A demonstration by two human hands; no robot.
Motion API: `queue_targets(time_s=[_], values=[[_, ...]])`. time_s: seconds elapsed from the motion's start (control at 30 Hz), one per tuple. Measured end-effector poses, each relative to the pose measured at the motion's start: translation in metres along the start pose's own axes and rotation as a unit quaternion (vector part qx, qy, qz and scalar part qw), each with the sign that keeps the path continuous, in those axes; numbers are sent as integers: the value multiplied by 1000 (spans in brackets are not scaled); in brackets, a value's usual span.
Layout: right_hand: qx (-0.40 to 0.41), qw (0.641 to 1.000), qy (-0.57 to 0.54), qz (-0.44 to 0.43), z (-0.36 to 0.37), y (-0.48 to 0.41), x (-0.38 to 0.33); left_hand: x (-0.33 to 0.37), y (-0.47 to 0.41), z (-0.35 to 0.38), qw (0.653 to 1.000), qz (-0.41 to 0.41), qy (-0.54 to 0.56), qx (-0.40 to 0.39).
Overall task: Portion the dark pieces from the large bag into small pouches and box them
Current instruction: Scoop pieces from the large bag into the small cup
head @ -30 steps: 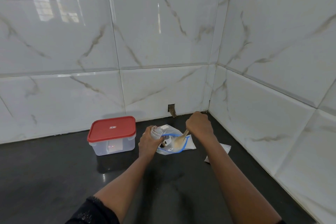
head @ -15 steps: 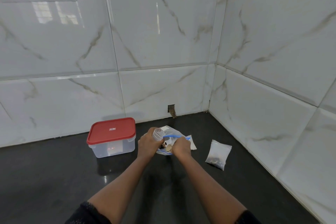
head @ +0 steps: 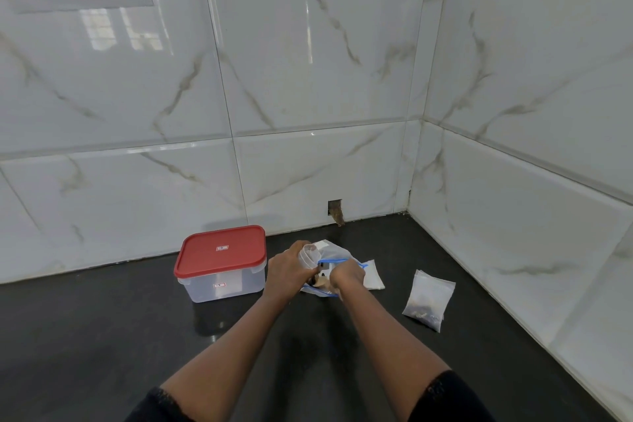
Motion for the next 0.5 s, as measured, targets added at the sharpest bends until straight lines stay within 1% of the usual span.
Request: queue_targets(time_s=[0.1, 0.2, 0.27, 0.33, 0.37, 0.47, 0.5], values=[[-10, 997, -66, 24, 7, -11, -1, 0, -4, -2, 1000, 1, -8, 1], [-11, 987, -148, 57, 11, -11, -3, -1, -7, -3, 1000, 7, -15, 5], [-25, 985, -166, 46, 17, -14, -5, -2, -9, -3, 1000, 12, -26, 7], [-30, 979, -192, 63, 24, -11, -5, -3, -10, -4, 999, 15, -33, 9], [-30, 982, -175, 66, 27, -13, -4, -4, -11, -4, 999, 15, -31, 10], [-50, 967, -225, 108, 33, -12, 3, -7, -11, -5, 999, 13, -28, 13], [-57, 966, -225, 112, 35, -11, 4, -7, -10, -4, 999, 14, -27, 10]])
Point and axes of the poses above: each hand's wrist, its own y-axis away from the middle knuckle, its own z-axis out of the palm, x = y × z, the point moved 4 cm from there along -y, towards the middle knuckle, and after that the axes turned 6 degrees about -y, right-handed, at the moved point
